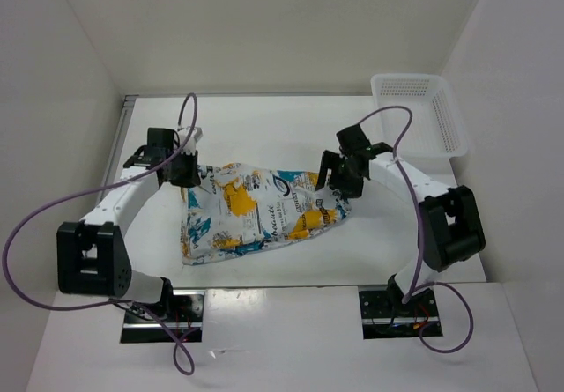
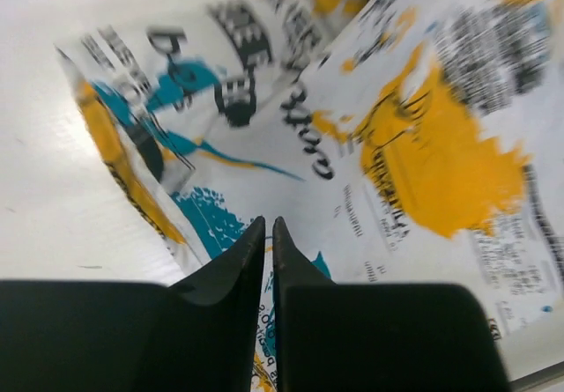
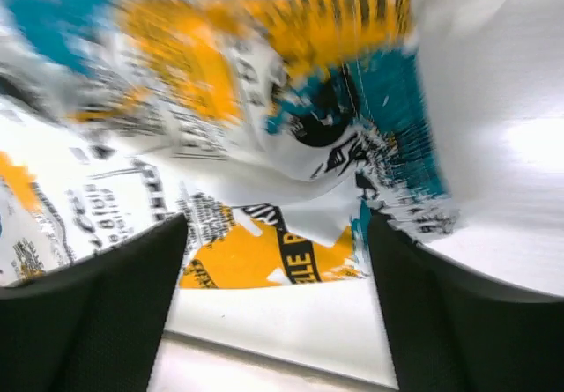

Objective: Fold and stack the shorts
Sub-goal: Fold the shorts

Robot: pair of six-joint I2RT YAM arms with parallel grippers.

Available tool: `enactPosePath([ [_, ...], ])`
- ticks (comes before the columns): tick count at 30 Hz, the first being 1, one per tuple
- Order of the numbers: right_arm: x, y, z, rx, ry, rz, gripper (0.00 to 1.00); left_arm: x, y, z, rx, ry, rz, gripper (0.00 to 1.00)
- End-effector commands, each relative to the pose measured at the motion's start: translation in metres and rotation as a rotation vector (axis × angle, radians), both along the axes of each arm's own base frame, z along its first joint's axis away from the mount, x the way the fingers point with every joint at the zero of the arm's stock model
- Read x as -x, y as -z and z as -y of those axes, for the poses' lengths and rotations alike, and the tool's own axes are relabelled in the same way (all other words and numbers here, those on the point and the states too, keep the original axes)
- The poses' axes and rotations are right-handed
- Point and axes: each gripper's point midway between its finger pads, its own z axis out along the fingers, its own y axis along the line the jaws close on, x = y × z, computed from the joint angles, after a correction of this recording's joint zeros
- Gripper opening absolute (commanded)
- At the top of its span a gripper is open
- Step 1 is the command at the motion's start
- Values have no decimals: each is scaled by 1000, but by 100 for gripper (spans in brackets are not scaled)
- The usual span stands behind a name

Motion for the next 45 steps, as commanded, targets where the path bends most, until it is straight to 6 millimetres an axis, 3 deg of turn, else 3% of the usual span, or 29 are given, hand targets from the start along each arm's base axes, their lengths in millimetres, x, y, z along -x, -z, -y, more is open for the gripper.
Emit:
enactPosePath([
  [1, -34, -68, 25, 77, 57, 204, 91, -9, -57, 9, 48, 33, 151, 16],
  [2, -39, -68, 39, 96, 84, 209, 93, -9, -68, 13, 68, 49, 187, 20],
  [4, -48, -60, 48, 102, 115, 200, 95, -9, -71, 28, 142, 110, 207, 27],
  [6, -55, -45, 54, 112, 110, 183, 95, -4, -62, 46, 174, 167, 178, 27],
  [10, -47, -4, 44, 90, 21, 90, 97, 3, -47, 58, 177, 200, 158, 27],
  [14, -39, 14, 33, 31, -41, 60, 97, 8, -41, 62, 187, 216, 145, 27],
  [17, -34, 28, 28, 8, -62, 33, 97, 10, -34, 78, 191, 263, 137, 26],
  [23, -22, 51, 23, -8, -62, -10, 64, 12, -11, 115, 187, 365, 116, 25],
  [27, -18, 59, 20, -23, -29, -16, 43, 0, -2, 127, 178, 387, 108, 24],
  [31, -32, 55, 31, 35, 64, 36, 0, -5, 23, 140, 155, 406, 69, 21],
  [35, -41, 37, 40, 78, 103, 89, 0, -9, 31, 146, 155, 418, 64, 20],
  [38, -49, 13, 52, 131, 145, 138, 0, -9, 41, 163, 154, 458, 43, 20],
  [41, -52, -10, 62, 159, 165, 173, 0, -3, 65, 181, 140, 501, 3, 17],
  [45, -55, -36, 69, 193, 177, 208, 0, -9, 68, 201, 155, 541, 26, 17],
])
